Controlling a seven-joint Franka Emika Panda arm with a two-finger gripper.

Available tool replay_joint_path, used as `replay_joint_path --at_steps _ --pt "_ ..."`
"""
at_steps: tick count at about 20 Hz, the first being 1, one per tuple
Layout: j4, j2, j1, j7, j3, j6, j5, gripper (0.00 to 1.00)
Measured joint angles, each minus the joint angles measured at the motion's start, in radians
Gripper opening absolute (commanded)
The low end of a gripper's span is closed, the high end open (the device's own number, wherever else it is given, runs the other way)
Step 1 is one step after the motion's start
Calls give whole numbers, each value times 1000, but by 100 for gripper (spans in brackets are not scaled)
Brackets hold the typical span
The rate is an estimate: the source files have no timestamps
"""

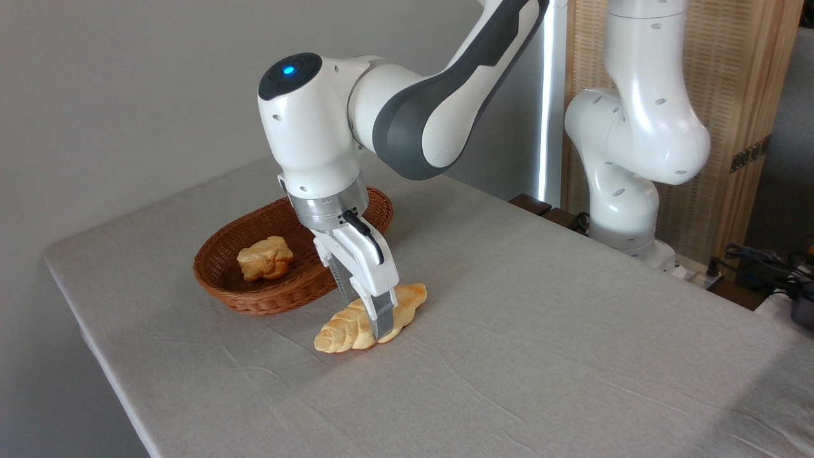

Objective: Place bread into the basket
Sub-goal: 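Close the gripper on the croissant loaf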

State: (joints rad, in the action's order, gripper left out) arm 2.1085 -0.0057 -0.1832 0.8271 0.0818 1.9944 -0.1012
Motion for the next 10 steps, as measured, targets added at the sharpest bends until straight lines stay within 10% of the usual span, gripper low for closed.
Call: replay_joint_path --at_steps 10 --pt "0 0 0 0 0 0 0 52"
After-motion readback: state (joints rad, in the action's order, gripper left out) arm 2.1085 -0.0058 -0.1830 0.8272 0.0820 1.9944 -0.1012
